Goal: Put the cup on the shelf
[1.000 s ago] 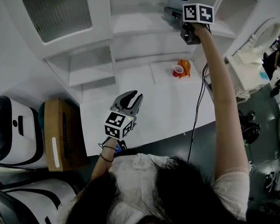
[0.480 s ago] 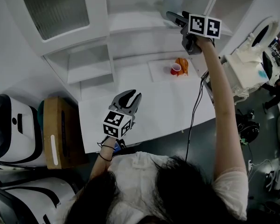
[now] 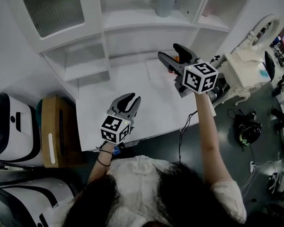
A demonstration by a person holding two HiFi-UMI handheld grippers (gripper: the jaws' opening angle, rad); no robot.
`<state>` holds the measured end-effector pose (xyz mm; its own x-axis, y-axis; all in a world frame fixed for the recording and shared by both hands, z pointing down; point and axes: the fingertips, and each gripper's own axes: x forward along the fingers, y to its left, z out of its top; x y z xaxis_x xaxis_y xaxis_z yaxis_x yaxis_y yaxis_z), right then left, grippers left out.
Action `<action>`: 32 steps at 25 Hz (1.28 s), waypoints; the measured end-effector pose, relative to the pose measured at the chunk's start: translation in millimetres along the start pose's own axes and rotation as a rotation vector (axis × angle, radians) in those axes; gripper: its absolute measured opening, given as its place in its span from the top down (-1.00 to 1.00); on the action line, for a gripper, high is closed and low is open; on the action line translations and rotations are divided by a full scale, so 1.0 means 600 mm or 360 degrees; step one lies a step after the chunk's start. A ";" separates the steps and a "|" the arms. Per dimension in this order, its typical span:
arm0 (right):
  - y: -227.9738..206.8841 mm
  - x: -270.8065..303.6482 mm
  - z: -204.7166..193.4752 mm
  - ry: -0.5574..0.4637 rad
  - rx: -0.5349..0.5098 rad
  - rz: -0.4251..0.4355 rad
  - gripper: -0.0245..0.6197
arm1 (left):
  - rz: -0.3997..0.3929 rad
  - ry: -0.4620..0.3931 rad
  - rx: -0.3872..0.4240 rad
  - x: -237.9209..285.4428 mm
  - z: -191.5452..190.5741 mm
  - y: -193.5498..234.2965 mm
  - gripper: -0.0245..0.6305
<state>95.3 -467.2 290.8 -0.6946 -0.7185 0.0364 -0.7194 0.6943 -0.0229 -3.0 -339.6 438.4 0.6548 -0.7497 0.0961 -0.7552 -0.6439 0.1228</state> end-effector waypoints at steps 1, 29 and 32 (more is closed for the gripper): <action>0.011 -0.016 -0.017 -0.0008 0.0014 -0.0002 -0.15 | 0.0000 0.0005 -0.0006 -0.003 -0.004 -0.007 0.65; 0.282 -0.362 -0.322 0.0115 0.0395 -0.0082 0.30 | 0.0170 0.0226 -0.0125 -0.189 -0.161 -0.256 0.65; 0.307 -0.361 -0.323 0.0114 0.0400 -0.0061 0.41 | 0.0186 0.0221 -0.0127 -0.203 -0.158 -0.254 0.65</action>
<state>115.1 -175.8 472.4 -0.6709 -0.7330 0.1123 -0.7309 0.6280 -0.2673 35.3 -135.6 501.9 0.5648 -0.7867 0.2493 -0.8252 -0.5353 0.1802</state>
